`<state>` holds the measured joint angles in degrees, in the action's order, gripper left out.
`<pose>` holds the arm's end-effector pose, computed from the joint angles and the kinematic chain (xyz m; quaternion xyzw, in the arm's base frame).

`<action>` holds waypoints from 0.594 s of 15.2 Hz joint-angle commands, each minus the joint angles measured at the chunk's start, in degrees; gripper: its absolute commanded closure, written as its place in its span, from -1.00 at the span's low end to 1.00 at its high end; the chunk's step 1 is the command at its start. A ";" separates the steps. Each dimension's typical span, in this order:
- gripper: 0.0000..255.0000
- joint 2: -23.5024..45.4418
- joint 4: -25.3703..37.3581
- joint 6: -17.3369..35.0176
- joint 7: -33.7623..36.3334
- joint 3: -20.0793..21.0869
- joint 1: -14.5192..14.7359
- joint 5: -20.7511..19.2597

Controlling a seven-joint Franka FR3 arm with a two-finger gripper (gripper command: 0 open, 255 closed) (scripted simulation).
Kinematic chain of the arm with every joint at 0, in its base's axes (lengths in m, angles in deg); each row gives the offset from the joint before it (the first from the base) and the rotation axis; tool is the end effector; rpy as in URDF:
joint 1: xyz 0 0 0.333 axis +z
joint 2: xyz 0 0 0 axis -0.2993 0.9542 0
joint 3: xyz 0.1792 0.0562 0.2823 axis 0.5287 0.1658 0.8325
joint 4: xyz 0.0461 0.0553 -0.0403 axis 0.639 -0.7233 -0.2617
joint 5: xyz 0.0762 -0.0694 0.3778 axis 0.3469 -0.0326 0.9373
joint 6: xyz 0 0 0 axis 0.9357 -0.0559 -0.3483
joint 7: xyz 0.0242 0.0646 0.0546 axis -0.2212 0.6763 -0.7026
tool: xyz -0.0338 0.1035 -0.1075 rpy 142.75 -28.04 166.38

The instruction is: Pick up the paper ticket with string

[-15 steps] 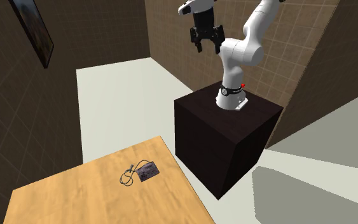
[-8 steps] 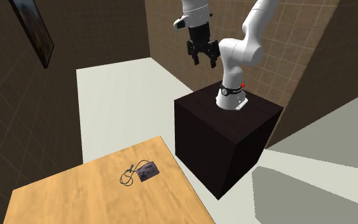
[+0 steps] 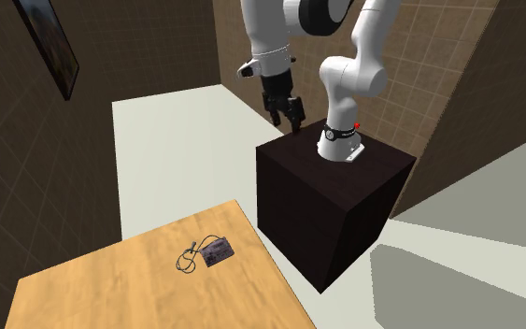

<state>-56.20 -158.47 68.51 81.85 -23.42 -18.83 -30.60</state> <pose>0.3797 0.0469 0.3974 -0.9912 0.0542 0.0917 0.0784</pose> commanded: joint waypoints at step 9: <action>-1.00 21.33 8.51 16.70 9.16 2.28 -0.24 2.28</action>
<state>-36.92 -150.98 83.79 90.37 -21.05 -18.88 -28.34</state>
